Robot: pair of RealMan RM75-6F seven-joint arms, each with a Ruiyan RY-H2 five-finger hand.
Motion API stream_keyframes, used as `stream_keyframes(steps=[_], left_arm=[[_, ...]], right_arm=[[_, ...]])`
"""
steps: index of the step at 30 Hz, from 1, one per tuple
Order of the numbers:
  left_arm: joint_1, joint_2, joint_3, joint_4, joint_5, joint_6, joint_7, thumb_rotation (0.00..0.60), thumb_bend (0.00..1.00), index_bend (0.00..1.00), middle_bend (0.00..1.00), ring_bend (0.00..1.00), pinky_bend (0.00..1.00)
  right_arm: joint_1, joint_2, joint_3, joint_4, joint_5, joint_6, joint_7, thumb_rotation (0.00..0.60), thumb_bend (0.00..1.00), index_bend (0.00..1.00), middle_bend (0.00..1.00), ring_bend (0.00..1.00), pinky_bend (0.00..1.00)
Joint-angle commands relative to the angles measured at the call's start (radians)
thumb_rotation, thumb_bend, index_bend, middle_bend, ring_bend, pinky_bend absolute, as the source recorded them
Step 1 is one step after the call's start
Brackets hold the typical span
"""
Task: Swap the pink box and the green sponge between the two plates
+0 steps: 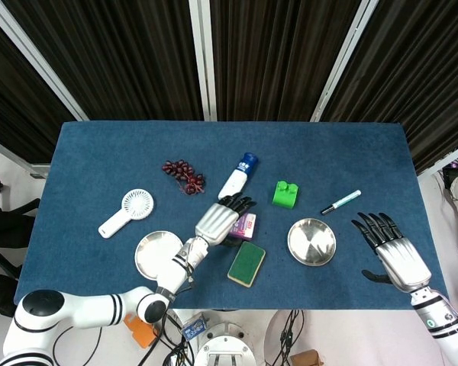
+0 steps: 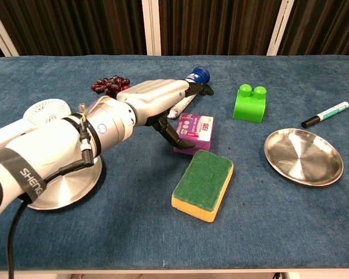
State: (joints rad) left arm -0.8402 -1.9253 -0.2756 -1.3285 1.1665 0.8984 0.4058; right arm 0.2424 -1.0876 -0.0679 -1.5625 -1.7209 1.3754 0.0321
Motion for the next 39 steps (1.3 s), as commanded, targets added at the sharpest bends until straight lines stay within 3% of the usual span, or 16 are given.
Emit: stream_keyframes(steps=[1, 9, 16, 27, 33, 39], left_arm=[[-0.008, -0.003, 0.007, 0.010, -0.021, -0.012, 0.008, 0.600, 0.18, 0.14, 0.13, 0.04, 0.14], [-0.028, -0.031, 0.018, 0.051, -0.049, -0.008, 0.035, 0.600, 0.18, 0.21, 0.16, 0.06, 0.14], [-0.035, -0.048, 0.026, 0.071, -0.054, 0.014, 0.050, 0.600, 0.23, 0.39, 0.36, 0.21, 0.22], [-0.019, -0.028, 0.026, 0.024, -0.007, 0.083, 0.010, 0.600, 0.33, 0.51, 0.52, 0.38, 0.33], [0.028, 0.077, 0.061, -0.129, 0.070, 0.169, 0.029, 0.600, 0.34, 0.53, 0.53, 0.41, 0.39], [0.134, 0.300, 0.154, -0.356, 0.132, 0.271, 0.091, 0.600, 0.33, 0.53, 0.53, 0.42, 0.42]], right_arm=[[-0.002, 0.002, 0.002, 0.000, 0.001, 0.003, 0.004, 0.600, 0.25, 0.00, 0.00, 0.00, 0.00], [-0.003, 0.004, 0.001, -0.001, -0.001, 0.000, 0.006, 0.600, 0.25, 0.00, 0.00, 0.00, 0.00], [-0.003, 0.005, 0.004, -0.001, 0.002, -0.001, 0.010, 0.600, 0.25, 0.00, 0.00, 0.00, 0.00], [-0.004, 0.002, 0.005, 0.001, 0.004, -0.006, 0.003, 0.600, 0.25, 0.00, 0.00, 0.00, 0.00], [-0.005, -0.001, 0.007, -0.002, 0.007, -0.009, -0.004, 0.600, 0.25, 0.00, 0.00, 0.00, 0.00], [-0.009, -0.002, 0.006, -0.006, 0.006, -0.005, -0.013, 0.600, 0.25, 0.00, 0.00, 0.00, 0.00]])
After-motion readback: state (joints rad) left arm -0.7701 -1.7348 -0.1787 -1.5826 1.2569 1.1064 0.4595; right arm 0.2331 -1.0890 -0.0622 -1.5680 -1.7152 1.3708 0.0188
